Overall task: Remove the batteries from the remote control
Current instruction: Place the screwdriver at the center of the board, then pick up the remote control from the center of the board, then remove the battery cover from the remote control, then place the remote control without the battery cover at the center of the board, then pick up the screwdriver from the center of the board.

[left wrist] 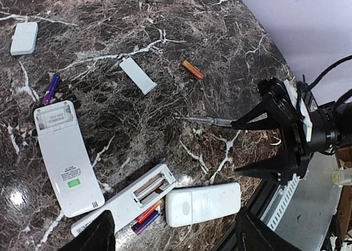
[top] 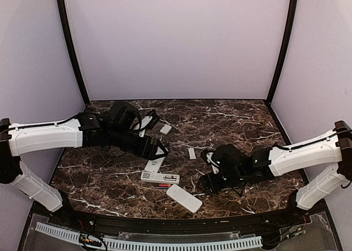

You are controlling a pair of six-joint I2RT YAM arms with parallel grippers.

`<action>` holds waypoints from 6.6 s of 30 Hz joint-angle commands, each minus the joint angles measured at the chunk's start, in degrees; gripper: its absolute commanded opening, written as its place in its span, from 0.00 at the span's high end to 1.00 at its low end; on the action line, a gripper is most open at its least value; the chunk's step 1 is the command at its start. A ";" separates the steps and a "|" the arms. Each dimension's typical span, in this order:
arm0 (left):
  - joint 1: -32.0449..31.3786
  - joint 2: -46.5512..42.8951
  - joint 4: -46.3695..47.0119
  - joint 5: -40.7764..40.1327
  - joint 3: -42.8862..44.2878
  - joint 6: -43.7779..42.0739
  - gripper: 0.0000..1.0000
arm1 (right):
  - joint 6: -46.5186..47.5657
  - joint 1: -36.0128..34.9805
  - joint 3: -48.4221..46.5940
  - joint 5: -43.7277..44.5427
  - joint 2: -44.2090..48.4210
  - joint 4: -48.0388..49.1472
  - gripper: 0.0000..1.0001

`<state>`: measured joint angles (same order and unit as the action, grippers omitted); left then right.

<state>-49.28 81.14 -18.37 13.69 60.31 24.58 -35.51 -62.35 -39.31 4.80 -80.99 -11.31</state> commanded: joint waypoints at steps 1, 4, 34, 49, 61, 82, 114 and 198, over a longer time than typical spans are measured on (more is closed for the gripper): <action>-0.03 -2.95 3.75 1.22 -3.95 5.49 0.25 | 3.95 -5.03 -3.06 0.50 -1.21 1.48 0.21; 0.04 -3.76 5.74 1.78 -6.51 8.44 0.25 | 4.26 -8.43 -6.63 2.47 -5.25 -0.40 0.19; -0.58 -1.63 11.89 10.36 -11.50 12.25 0.26 | 5.81 -16.83 -15.22 10.05 -15.97 -6.72 0.74; -4.54 11.77 13.14 16.11 -5.03 11.54 0.28 | 9.14 -17.43 -13.42 9.69 -8.13 -3.44 0.76; -4.54 11.10 9.70 13.97 -6.82 10.04 0.62 | 9.30 -17.52 -13.07 11.15 -6.78 -4.26 0.76; -2.61 6.87 15.19 17.74 -11.17 15.38 0.96 | 7.54 -17.51 -10.86 11.43 -5.25 -4.33 0.79; 11.04 -3.56 -7.33 -11.33 -15.43 5.48 0.34 | 7.90 -17.33 -10.32 9.38 -10.59 -1.93 0.80; 13.05 -6.40 15.46 47.19 -9.10 -9.33 0.24 | 9.08 -0.97 -13.04 -29.74 2.74 8.84 1.00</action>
<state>-34.50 75.40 -5.15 56.10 52.29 16.49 -24.51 -63.75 -51.37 -14.68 -78.11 -8.80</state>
